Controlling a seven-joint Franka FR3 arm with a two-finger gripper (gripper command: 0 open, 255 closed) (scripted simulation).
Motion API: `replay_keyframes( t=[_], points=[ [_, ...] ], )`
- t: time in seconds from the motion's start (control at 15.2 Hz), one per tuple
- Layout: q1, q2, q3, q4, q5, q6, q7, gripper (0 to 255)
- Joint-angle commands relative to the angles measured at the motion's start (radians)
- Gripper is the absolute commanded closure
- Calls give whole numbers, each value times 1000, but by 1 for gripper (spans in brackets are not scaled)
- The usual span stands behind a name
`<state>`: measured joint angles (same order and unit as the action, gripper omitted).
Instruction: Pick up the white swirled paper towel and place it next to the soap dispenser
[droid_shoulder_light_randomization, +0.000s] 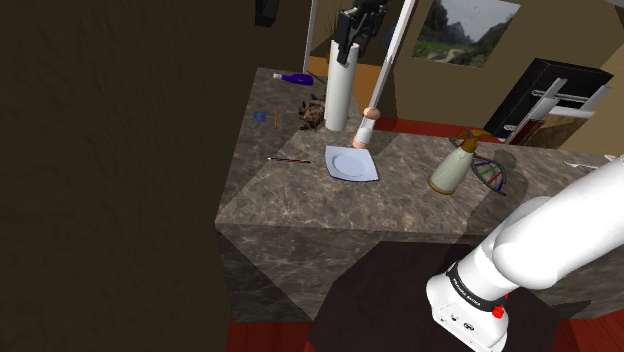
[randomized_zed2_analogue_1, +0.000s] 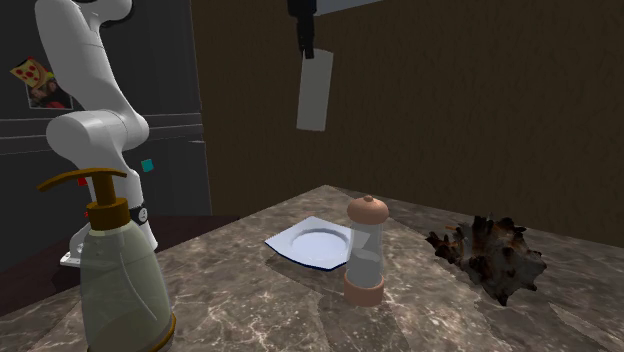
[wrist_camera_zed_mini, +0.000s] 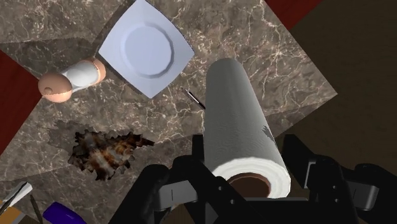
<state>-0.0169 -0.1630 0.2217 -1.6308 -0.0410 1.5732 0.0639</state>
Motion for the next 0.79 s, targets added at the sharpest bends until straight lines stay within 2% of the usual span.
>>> replay_keyframes(
  t=[0.0, 0.73],
  points=[
    [0, 12, 1, 44, -3, -33, -1, 255],
    [3, 93, 12, 282, -22, -192, 3, 255]
  ],
)
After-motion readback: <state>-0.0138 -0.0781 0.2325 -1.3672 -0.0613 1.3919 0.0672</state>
